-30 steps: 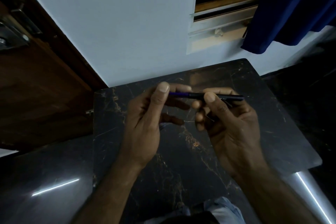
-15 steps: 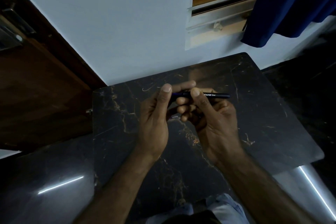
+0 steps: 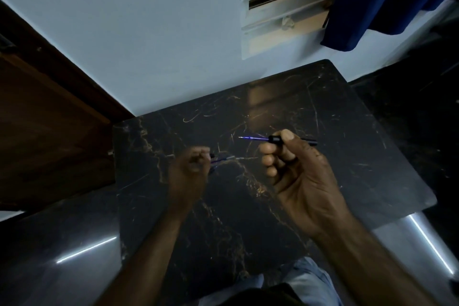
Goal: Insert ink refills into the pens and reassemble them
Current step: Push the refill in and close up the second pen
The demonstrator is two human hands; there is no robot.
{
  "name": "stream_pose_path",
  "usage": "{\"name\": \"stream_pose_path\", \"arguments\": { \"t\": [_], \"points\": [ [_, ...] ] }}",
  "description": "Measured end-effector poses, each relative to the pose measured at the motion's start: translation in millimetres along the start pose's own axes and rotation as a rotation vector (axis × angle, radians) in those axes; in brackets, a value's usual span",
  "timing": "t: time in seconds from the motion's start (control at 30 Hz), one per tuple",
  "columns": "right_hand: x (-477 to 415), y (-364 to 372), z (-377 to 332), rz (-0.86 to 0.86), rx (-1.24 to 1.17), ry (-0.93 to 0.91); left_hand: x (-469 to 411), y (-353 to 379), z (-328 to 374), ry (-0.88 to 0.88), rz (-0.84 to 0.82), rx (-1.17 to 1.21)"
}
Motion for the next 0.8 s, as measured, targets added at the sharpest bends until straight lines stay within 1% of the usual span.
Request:
{"name": "stream_pose_path", "arguments": {
  "t": [0.07,0.1,0.2,0.43,0.53,0.57,0.6,0.67,0.7,0.73,0.8],
  "points": [
    [2.9,-7.9,-5.6,0.022,0.029,-0.006,5.4,12.2,-41.4,-0.087,-0.101,-0.217],
    [4.5,-11.7,-7.9,0.033,0.042,-0.011,7.0,16.4,-57.6,-0.131,-0.144,-0.279],
    [9.1,-20.2,-12.1,0.056,0.055,-0.010,6.7,22.6,-90.4,-0.182,-0.235,-0.435],
    [18.4,-26.7,-10.6,0.084,0.102,0.014,-0.9,33.9,-110.2,-0.179,-0.282,-0.590],
    [19.8,-25.7,-12.5,0.086,0.114,0.004,0.3,34.6,-112.0,-0.238,-0.279,-0.588],
    [19.9,-25.1,-14.0,0.090,0.125,-0.002,2.2,35.5,-109.3,-0.279,-0.260,-0.517],
    [19.7,-24.0,-15.7,0.090,0.135,-0.012,3.8,36.8,-102.8,-0.338,-0.220,-0.368],
    [18.4,-21.2,-20.4,0.079,0.143,-0.048,6.3,39.1,-72.7,-0.485,-0.088,0.100],
    [17.7,-19.7,-22.9,0.074,0.145,-0.075,7.0,38.4,-50.1,-0.523,-0.013,0.360],
    [17.1,-18.0,-25.3,0.073,0.148,-0.103,7.3,36.0,-23.8,-0.528,0.035,0.595],
    [16.0,-13.4,-29.8,0.076,0.160,-0.160,7.7,29.3,34.7,-0.476,0.038,0.997]
  ]
}}
Point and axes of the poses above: each hand's wrist, its own x-axis away from the middle knuckle, its own y-axis out of the palm, z = x × y, the point moved 3 cm from there along -x, towards the middle knuckle, and after that the axes turned 14 degrees about x, right-handed, at the moved point
